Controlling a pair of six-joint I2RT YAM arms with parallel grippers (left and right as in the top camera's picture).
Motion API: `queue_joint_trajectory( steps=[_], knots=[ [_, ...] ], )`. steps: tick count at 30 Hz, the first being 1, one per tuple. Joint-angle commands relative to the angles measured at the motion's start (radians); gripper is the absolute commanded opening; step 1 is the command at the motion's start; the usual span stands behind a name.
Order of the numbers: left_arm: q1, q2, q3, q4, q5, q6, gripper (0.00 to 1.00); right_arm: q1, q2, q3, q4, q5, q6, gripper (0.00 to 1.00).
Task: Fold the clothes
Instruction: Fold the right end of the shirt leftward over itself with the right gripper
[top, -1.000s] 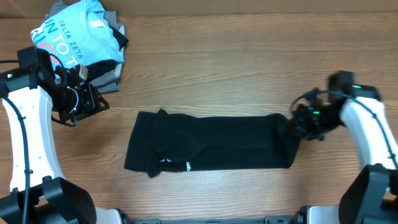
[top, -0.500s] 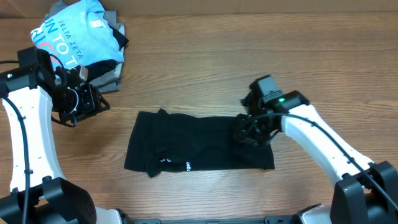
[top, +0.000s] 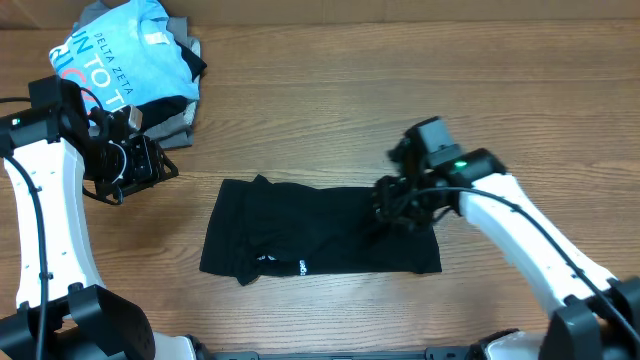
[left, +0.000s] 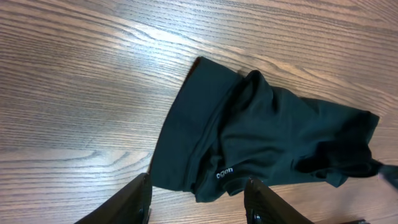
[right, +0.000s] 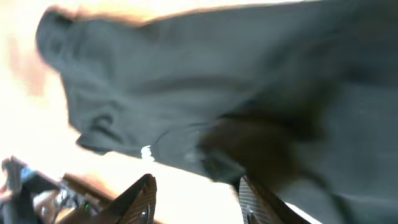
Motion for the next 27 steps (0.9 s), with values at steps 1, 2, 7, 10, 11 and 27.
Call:
queue_joint_trajectory(
  steps=[1,2,7,10,11,27],
  knots=[
    [0.0,-0.021,0.024,-0.003,0.0,0.016,0.52,-0.088,-0.021,0.006,-0.011,0.088,0.009,0.49],
    [0.0,-0.021,0.024,-0.003,0.0,0.016,0.52,-0.103,-0.02,0.002,-0.009,0.097,0.01,0.49],
    [-0.001,-0.021,0.024,-0.008,0.0,0.016,0.52,-0.147,-0.002,-0.053,0.038,0.154,0.045,0.49],
    [-0.002,-0.021,0.024,-0.015,0.0,0.016,0.53,-0.125,0.026,-0.111,0.108,0.094,0.078,0.49],
    [-0.001,-0.021,0.024,-0.018,0.0,0.016,0.53,-0.109,0.038,-0.135,0.142,0.056,0.092,0.48],
    [-0.001,-0.021,0.024,-0.05,0.0,0.02,0.54,0.13,0.002,-0.019,0.27,-0.037,0.019,0.37]
  ],
)
